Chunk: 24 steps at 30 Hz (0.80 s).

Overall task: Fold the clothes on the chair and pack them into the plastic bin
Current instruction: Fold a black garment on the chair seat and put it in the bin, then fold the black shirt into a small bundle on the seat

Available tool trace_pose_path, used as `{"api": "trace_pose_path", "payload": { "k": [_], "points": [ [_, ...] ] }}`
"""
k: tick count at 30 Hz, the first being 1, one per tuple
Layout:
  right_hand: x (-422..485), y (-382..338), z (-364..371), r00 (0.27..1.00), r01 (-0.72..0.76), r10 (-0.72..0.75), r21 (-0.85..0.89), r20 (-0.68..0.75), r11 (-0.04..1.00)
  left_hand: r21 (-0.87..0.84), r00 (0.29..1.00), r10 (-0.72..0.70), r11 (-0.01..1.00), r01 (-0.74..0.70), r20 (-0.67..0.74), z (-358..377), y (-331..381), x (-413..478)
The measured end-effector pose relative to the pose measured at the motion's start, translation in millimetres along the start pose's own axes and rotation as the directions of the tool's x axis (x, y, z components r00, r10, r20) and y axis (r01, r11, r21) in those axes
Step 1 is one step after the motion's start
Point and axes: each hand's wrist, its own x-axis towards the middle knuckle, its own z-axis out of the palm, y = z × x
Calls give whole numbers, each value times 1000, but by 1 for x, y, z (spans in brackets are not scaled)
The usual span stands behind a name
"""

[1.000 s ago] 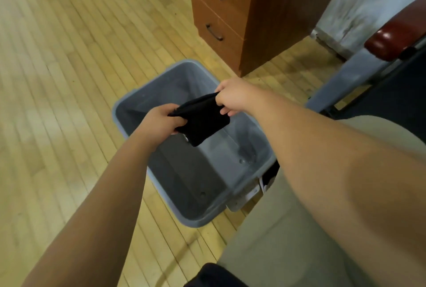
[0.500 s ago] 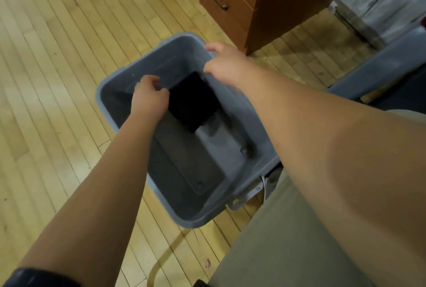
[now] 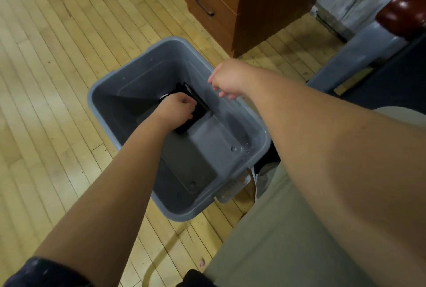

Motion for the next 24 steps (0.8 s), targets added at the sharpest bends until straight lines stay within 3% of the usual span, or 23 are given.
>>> {"api": "trace_pose_path", "payload": {
  "k": [9, 15, 21, 24],
  "points": [
    [-67, 48, -41, 982, -62, 66, 28, -180, 998, 2, 975, 223, 975, -223, 25, 14, 98, -63],
    [-131, 76, -70, 904, -19, 27, 22, -426, 1000, 46, 927, 359, 930, -365, 106, 38, 161, -117],
    [-220, 116, -119, 833, 62, 55, 193, -550, 979, 127, 851, 492, 846, -517, 185, 75, 225, -170],
    [-274, 157, -142, 755, 77, 106, 248, -647, 966, 149, 801, 552, 793, -590, 231, 108, 262, -195]
  ]
}}
